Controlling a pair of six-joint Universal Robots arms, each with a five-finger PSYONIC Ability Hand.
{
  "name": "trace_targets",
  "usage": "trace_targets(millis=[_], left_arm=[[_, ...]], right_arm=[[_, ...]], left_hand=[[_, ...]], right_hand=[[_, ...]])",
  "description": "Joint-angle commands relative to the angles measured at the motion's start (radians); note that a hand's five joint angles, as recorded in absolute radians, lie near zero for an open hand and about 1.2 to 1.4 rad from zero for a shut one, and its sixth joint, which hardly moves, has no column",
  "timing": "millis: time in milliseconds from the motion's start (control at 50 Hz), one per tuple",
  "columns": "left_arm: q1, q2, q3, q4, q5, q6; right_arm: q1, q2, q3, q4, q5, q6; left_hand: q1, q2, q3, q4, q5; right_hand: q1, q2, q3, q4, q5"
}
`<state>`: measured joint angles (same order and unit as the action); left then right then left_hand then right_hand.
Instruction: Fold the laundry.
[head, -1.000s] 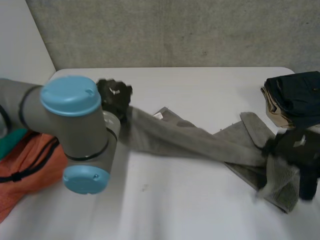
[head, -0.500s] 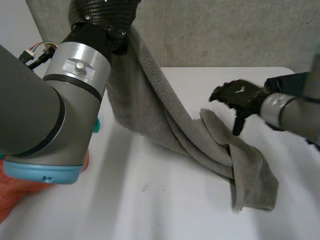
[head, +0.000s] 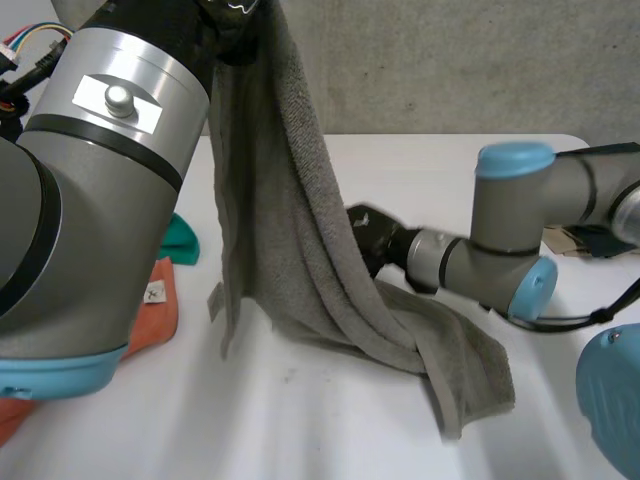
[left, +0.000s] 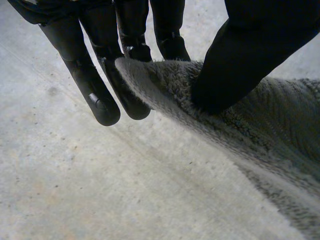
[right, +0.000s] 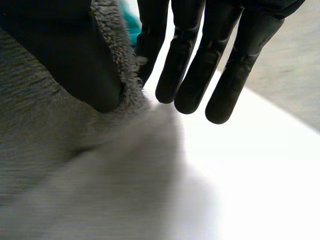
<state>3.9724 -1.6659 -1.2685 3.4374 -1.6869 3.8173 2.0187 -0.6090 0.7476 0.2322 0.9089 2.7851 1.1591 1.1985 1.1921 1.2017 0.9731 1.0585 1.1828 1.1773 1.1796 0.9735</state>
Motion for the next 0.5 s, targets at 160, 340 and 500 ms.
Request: trace_targets(millis=[160, 340, 500], left_arm=[[0.134, -0.015, 0.005, 0.109, -0.019, 0.053], [0.119, -0.034, -0.014, 0.117, -0.017, 0.053], [0.120, -0.047, -0.066, 0.106, -0.016, 0.051]], right_arm=[[-0.172, -0.443, 0.205, -0.470, 0.415, 0.068], [-0.213, -0.515, 0.318, -0.283, 0.314, 0.068], [-0.213, -0.532, 0.458, -0.177, 0.374, -0.019]], left_hand=[[0.237, 0.198, 0.204, 0.195, 0.249], [0.237, 0.198, 0.204, 0.195, 0.249], [0.237, 0.198, 0.204, 0.195, 0.249]], right_hand=[[0.338, 0.213, 0.219, 0.217, 0.248], [0.338, 0.213, 0.219, 0.217, 0.248], [0.338, 0.213, 0.219, 0.217, 0.248]])
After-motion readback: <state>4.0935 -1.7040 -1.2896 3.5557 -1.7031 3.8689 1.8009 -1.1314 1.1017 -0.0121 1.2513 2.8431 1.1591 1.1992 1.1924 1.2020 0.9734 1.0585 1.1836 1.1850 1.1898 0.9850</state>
